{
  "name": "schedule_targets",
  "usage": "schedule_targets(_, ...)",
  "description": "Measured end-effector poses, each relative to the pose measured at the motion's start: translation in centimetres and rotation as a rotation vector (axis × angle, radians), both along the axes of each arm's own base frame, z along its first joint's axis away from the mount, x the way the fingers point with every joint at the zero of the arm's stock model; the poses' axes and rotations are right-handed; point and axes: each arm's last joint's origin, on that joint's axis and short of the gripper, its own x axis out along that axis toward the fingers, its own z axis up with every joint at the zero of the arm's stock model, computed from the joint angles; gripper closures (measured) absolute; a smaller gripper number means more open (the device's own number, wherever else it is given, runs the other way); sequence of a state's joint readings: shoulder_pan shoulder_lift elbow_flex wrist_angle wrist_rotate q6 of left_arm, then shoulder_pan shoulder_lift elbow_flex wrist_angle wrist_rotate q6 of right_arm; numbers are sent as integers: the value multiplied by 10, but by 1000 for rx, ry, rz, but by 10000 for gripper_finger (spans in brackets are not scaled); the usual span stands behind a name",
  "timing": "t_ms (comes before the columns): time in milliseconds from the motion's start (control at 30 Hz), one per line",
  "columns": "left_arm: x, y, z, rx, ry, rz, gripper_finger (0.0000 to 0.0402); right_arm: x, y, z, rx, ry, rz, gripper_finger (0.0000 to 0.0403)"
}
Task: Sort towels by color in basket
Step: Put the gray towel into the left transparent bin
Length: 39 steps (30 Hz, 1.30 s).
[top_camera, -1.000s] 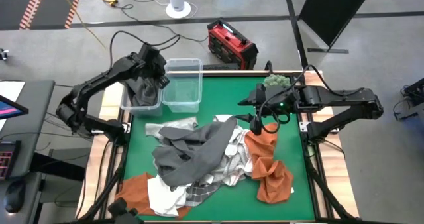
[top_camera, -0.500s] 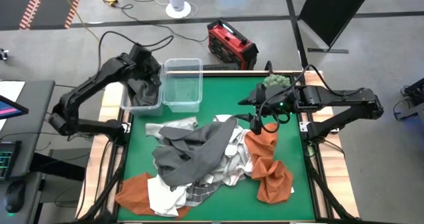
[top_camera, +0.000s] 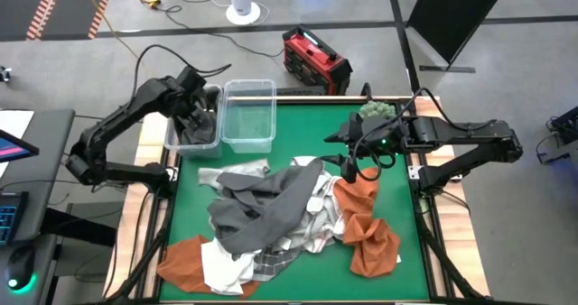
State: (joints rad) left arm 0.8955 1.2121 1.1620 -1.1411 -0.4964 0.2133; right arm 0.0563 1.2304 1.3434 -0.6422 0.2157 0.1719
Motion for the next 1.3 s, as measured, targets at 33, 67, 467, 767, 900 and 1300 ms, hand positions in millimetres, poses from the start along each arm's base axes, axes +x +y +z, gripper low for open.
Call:
schedule_targets(33, 1, 2, -3, -10, 22, -9, 367, 0, 0, 0, 0, 0, 0, 122)
schedule_targets(67, 3, 4, -8, -30, 45, -23, 356, 0, 0, 0, 1, 0, -1, 122)
schedule_targets(467, 14, 31, -83, -329, 168, -317, 327, 0, 7, 0, 63, -10, -7, 122)
schedule_targets(767, 15, 31, -130, -515, 37, -435, 366, -1, 11, 0, 55, -10, -34, 122)
schedule_targets(900, 15, 30, -138, -552, 51, -421, 367, -1, 11, -1, 54, -9, -40, 122)
schedule_targets(1300, 1, 13, -72, -402, 36, -370, 367, -1, 11, 0, 53, -10, -40, 122)
